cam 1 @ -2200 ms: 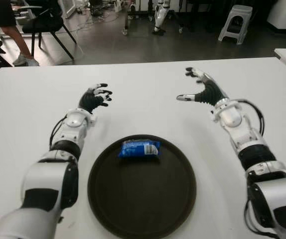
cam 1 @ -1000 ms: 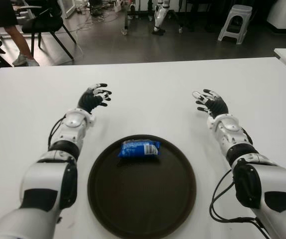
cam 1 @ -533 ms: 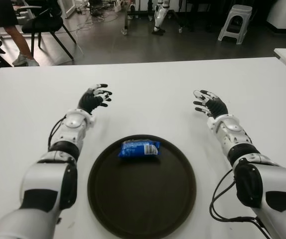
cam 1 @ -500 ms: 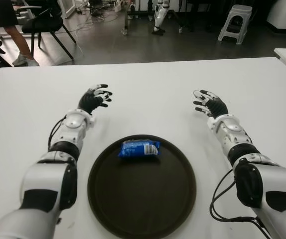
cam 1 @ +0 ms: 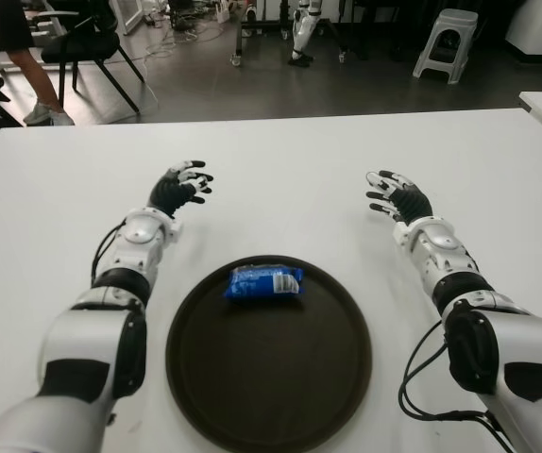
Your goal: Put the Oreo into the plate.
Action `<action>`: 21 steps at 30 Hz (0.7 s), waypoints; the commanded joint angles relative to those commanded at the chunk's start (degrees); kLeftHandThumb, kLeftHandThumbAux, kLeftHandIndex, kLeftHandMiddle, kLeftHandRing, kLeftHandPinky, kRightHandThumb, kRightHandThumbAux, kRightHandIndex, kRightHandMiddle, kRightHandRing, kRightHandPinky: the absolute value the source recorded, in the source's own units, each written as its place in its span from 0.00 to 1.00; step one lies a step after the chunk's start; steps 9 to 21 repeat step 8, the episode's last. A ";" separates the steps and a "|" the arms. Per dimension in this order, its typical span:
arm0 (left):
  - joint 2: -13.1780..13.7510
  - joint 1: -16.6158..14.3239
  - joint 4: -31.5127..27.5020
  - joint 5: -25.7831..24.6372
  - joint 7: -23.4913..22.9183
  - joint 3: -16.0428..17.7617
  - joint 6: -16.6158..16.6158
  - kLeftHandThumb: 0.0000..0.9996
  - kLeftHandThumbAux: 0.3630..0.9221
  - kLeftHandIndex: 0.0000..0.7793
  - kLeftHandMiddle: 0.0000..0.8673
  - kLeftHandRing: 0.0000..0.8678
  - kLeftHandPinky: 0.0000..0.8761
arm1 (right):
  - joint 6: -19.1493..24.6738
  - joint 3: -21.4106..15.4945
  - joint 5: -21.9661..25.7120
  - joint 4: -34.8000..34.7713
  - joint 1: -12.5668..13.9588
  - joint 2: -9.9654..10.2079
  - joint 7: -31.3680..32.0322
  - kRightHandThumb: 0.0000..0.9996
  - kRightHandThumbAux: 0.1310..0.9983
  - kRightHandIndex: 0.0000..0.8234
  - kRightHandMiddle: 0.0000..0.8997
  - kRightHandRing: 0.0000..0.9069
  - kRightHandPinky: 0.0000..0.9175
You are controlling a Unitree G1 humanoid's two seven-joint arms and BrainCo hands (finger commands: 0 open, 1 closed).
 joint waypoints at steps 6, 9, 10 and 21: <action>-0.07 -0.08 0.10 -0.14 0.05 -0.06 0.20 0.03 0.54 0.27 0.39 0.42 0.45 | -1.93 1.43 -1.19 -0.09 0.39 0.16 0.12 0.02 0.55 0.25 0.31 0.30 0.32; -0.08 -0.05 0.17 -0.22 -0.06 -0.01 0.19 0.04 0.53 0.27 0.40 0.43 0.47 | -2.69 1.73 -1.40 -0.10 0.58 0.39 0.28 0.02 0.54 0.26 0.31 0.31 0.32; -0.08 -0.05 0.17 -0.22 -0.06 -0.01 0.19 0.04 0.53 0.27 0.40 0.43 0.47 | -2.69 1.73 -1.40 -0.10 0.58 0.39 0.28 0.02 0.54 0.26 0.31 0.31 0.32; -0.08 -0.05 0.17 -0.22 -0.06 -0.01 0.19 0.04 0.53 0.27 0.40 0.43 0.47 | -2.69 1.73 -1.40 -0.10 0.58 0.39 0.28 0.02 0.54 0.26 0.31 0.31 0.32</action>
